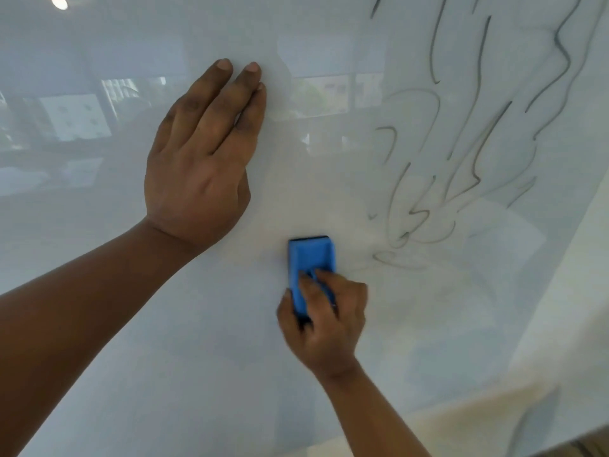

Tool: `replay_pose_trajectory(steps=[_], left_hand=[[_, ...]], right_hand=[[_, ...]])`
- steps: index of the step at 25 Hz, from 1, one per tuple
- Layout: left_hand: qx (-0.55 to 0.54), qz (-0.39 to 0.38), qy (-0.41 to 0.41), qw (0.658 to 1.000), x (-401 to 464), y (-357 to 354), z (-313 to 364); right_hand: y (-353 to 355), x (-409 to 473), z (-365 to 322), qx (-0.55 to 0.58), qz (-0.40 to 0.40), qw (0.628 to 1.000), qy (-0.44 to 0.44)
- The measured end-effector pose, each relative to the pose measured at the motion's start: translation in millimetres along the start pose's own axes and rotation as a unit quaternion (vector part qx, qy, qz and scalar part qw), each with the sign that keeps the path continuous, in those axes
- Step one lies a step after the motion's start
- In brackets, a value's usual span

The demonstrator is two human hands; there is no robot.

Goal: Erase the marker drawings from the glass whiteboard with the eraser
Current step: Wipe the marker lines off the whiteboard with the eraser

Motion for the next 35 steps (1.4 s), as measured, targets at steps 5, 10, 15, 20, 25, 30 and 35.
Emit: replay_pose_trajectory(steps=[5, 10, 15, 20, 25, 30, 35], left_hand=[[-0.007, -0.009, -0.012, 1.0, -7.7, -0.6, 4.5], [-0.015, -0.015, -0.032, 0.999, -11.2, -1.0, 4.9], [-0.015, -0.026, -0.035, 0.999, -17.2, -1.8, 8.6], [-0.021, -0.032, -0.044, 0.998, -22.0, -1.9, 8.7], [-0.024, -0.043, -0.042, 0.998, -25.7, -0.8, 15.6], [-0.028, -0.054, -0.041, 0.997, -26.8, -1.9, 11.5], [-0.028, -0.057, -0.038, 0.997, -26.9, -1.9, 15.1]], right_hand=[[1.2, 23.4, 48.3, 0.004, 0.118, 0.977, -0.179], [-21.1, -26.4, -24.6, 0.032, 0.014, 0.998, -0.051], [-8.3, 5.5, 25.5, 0.015, 0.116, 0.975, -0.189], [-28.2, -50.4, -36.3, 0.029, 0.008, 0.997, -0.071], [-5.8, -38.1, 25.3, -0.006, 0.082, 0.963, -0.257], [-36.3, -33.4, -43.3, 0.047, 0.031, 0.99, -0.126], [-5.5, -27.9, 11.5, 0.008, 0.066, 0.974, -0.215]])
Point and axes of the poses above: each hand's wrist, its own x-axis towards the middle knuckle, its own y-axis out of the back of the hand, z = x × y, the point moved 5 cm from there along x, towards the middle knuckle, and after that the axes turned 6 degrees about -x, right-handed, at the moved point
